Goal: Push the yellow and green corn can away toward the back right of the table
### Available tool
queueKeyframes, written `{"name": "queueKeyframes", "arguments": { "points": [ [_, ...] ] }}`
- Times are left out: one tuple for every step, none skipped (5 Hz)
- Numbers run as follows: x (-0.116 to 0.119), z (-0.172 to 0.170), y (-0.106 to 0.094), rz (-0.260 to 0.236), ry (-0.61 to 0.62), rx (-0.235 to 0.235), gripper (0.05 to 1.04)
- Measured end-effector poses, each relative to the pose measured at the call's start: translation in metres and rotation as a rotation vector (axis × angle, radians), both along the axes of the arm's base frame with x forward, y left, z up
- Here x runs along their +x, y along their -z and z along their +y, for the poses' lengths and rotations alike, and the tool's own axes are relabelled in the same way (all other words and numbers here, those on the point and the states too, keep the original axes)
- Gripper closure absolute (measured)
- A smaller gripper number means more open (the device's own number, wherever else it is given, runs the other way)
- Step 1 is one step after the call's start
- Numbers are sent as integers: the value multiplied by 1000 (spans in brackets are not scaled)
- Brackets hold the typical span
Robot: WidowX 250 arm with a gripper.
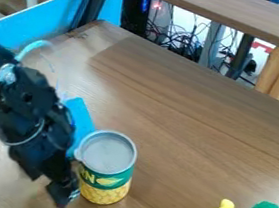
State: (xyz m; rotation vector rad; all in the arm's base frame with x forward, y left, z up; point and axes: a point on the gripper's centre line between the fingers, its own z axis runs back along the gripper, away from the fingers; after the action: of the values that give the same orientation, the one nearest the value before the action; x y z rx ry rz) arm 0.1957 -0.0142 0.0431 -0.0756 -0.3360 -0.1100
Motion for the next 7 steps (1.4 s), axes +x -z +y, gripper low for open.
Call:
{"name": "queueKeyframes", "arguments": {
  "points": [
    [11, -15, -2, 5, 17, -5, 83],
    [25, -25, -2, 15, 21, 4, 83],
    [41, -25, 1, 14, -1, 19, 83],
    [62, -24, 4, 8, -22, 39, 83],
    [86, -26, 7, 15, -34, 46, 83],
    [109, -31, 2, 13, -48, 31, 83],
    [130, -35, -6, 2, -53, 23, 83]
  ]
}}
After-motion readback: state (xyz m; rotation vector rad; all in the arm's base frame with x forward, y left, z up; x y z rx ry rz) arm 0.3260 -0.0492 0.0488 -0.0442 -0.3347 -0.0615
